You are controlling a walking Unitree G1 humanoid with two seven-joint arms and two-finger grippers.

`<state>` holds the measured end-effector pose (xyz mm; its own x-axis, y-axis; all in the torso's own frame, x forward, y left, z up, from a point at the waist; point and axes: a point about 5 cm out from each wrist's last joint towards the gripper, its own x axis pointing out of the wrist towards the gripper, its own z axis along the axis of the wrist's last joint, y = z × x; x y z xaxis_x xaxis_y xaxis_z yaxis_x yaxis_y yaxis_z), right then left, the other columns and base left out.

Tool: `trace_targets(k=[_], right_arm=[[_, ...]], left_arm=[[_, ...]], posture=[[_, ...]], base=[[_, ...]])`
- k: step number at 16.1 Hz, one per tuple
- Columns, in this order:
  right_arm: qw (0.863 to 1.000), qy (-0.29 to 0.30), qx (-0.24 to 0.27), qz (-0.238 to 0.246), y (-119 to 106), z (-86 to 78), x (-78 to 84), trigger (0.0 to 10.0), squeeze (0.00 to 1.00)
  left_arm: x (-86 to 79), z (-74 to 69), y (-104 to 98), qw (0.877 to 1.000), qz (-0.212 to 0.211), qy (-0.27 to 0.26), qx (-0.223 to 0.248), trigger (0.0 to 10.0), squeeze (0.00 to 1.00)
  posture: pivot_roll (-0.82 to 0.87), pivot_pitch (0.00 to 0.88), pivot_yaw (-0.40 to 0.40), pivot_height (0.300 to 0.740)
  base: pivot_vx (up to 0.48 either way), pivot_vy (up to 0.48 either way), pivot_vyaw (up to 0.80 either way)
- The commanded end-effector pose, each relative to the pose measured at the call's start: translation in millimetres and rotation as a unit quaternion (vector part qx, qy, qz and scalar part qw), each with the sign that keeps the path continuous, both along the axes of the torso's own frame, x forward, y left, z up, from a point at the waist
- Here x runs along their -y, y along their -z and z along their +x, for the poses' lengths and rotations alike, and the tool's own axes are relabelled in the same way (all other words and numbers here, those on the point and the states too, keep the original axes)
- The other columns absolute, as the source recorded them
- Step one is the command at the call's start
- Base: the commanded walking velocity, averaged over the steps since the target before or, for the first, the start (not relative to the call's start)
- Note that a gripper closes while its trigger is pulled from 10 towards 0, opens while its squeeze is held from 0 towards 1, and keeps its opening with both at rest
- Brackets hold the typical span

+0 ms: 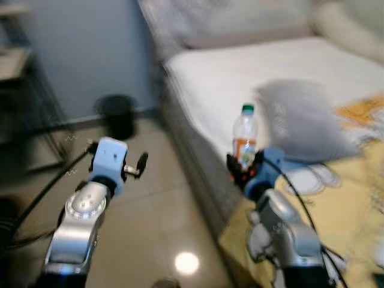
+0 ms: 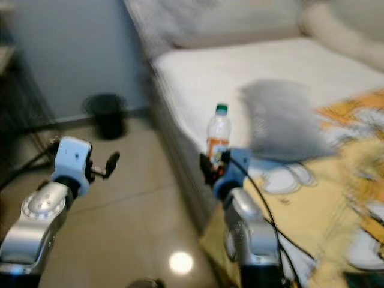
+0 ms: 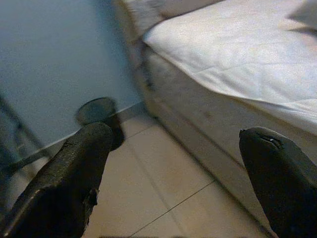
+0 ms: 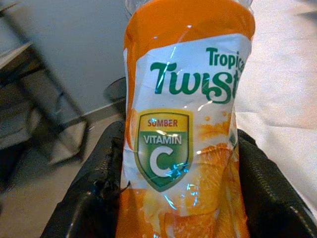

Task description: Clean up the room

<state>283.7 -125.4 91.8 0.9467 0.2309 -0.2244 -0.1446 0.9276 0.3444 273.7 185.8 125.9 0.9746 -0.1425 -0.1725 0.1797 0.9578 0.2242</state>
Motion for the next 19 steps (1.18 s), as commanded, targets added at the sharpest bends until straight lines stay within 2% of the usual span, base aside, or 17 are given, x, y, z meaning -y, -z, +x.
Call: trace_targets(k=[1, 2, 3, 4, 5, 6, 7, 8, 9, 11, 13, 16, 17, 19], right_arm=[[1.000, -0.007, 0.001, 0.007, -1.1, 4.7, 5.0, 10.0, 0.00], [1.000, -0.014, -0.002, -0.008, -0.5, 2.4, 2.8, 10.0, 0.00], [0.999, -0.040, 0.027, -0.023, -13.8, 4.4, -6.9, 10.0, 0.00], [0.997, -0.045, 0.042, -0.040, -15.7, 4.8, -9.6, 10.0, 0.00], [0.997, -0.043, 0.041, -0.055, -12.8, 4.4, -8.8, 10.0, 0.00], [0.994, -0.027, 0.045, -0.095, -5.2, 1.2, -0.8, 10.0, 0.00], [0.990, -0.029, 0.067, -0.124, -6.7, 0.3, -0.5, 10.0, 0.00], [0.988, -0.035, 0.064, -0.136, -7.8, -0.3, -1.7, 10.0, 0.00], [0.995, -0.067, 0.037, -0.065, -7.5, -2.6, -10.3, 10.0, 0.00], [0.997, -0.045, 0.024, -0.056, -2.7, -3.7, -8.5, 10.0, 0.00], [0.993, -0.077, 0.051, -0.076, -7.2, -5.5, -15.5, 10.0, 0.00], [0.997, -0.039, 0.041, -0.044, -9.4, 3.7, -10.3, 10.0, 0.00], [0.996, -0.061, 0.052, -0.037, -14.8, 5.0, -21.2, 10.0, 0.00], [0.997, -0.052, 0.055, -0.028, -15.1, 7.2, -18.6, 10.0, 0.00]], left_arm=[[5.5, 2.9, -0.2, 1.000, 0.003, 0.013, 0.003, 10.0, 0.00], [4.6, 0.1, 1.3, 1.000, 0.003, 0.021, -0.004, 10.0, 0.00], [2.1, 1.5, -3.1, 1.000, -0.024, 0.012, 0.001, 10.0, 0.00], [-2.5, 2.2, 0.3, 1.000, -0.025, -0.005, -0.002, 10.0, 0.00], [-3.3, 1.8, 2.7, 1.000, -0.007, -0.002, -0.004, 10.0, 0.00], [3.1, -1.4, 2.0, 1.000, -0.010, 0.017, -0.003, 10.0, 0.00], [3.0, -3.0, 2.7, 1.000, -0.010, 0.015, -0.002, 10.0, 0.00], [1.5, -3.4, 1.4, 1.000, -0.010, 0.016, -0.003, 10.0, 0.00], [-1.6, -1.2, -0.1, 1.000, -0.017, 0.004, 0.001, 10.0, 0.00], [-1.6, -2.4, 2.3, 1.000, -0.006, 0.014, -0.004, 10.0, 0.00], [0.5, -2.8, 0.3, 1.000, -0.017, 0.005, 0.001, 10.0, 0.00], [6.3, -4.4, 0.0, 0.999, -0.019, 0.028, 0.000, 10.0, 0.00], [3.1, -1.0, -2.9, 1.000, -0.013, 0.020, 0.006, 10.0, 0.00], [5.3, -1.3, -0.7, 1.000, -0.013, 0.019, 0.005, 10.0, 0.00]], posture=[[0.08, 0.000, 0.015, 0.740], [0.05, 0.000, 0.012, 0.740], [0.06, 0.000, 0.001, 0.740], [0.07, 0.000, -0.009, 0.740], [0.06, 0.000, -0.008, 0.740], [0.07, 0.000, -0.006, 0.740], [0.06, 0.000, -0.014, 0.740], [0.06, 0.000, -0.013, 0.740], [0.06, 0.000, -0.006, 0.740], [0.06, 0.000, -0.011, 0.740], [0.06, 0.000, 0.007, 0.740], [0.08, 0.000, -0.008, 0.740], [0.07, 0.000, -0.007, 0.740], [0.07, 0.000, 0.016, 0.740]], base=[[0.000, 0.000, 0.80], [0.000, 0.000, 0.80], [0.337, 0.000, 0.00], [0.356, 0.000, 0.00], [0.356, 0.000, 0.00], [0.368, 0.000, 0.00], [0.368, 0.000, 0.00], [0.364, 0.000, 0.00], [0.368, 0.000, 0.00], [0.369, 0.000, 0.66], [0.371, 0.000, 0.80], [0.368, 0.000, 0.80], [0.371, 0.000, 0.80], [0.371, 0.000, 0.79]])
